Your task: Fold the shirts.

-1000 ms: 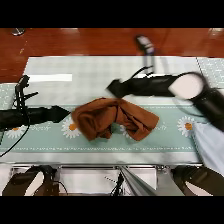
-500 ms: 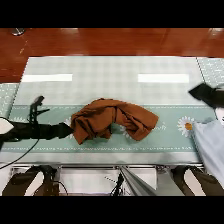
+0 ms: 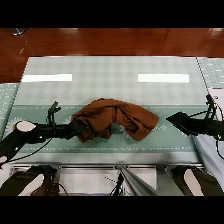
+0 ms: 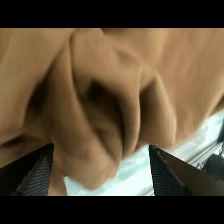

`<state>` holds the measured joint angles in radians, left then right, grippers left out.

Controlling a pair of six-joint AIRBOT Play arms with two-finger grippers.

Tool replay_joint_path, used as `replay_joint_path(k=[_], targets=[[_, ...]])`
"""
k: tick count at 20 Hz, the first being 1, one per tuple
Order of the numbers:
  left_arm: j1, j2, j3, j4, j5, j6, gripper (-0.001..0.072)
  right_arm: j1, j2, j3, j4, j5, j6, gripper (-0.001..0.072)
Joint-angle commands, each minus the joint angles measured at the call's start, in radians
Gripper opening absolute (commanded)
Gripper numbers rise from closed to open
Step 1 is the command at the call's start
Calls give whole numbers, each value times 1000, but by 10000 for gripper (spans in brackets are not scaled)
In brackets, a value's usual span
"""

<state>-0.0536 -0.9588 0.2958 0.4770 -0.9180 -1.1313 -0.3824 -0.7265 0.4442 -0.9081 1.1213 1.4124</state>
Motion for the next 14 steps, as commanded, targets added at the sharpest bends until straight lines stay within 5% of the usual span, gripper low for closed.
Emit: replay_joint_path(k=[1,2,3,10,14], targets=[[-53,-150,69,-50,45,31,615,19,2,-21,3,27,-3,620],[-53,-186,98,-48,16,49,135,19,2,-26,3,50,-8,621],[-53,-205,122,-48,-8,101,17,19,2,-40,13,69,-23,621],[-52,-211,193,-48,-43,124,17,154,2,-144,202,82,-70,612],[-53,-211,193,-48,-48,124,18,507,-3,-144,196,-237,109,613]])
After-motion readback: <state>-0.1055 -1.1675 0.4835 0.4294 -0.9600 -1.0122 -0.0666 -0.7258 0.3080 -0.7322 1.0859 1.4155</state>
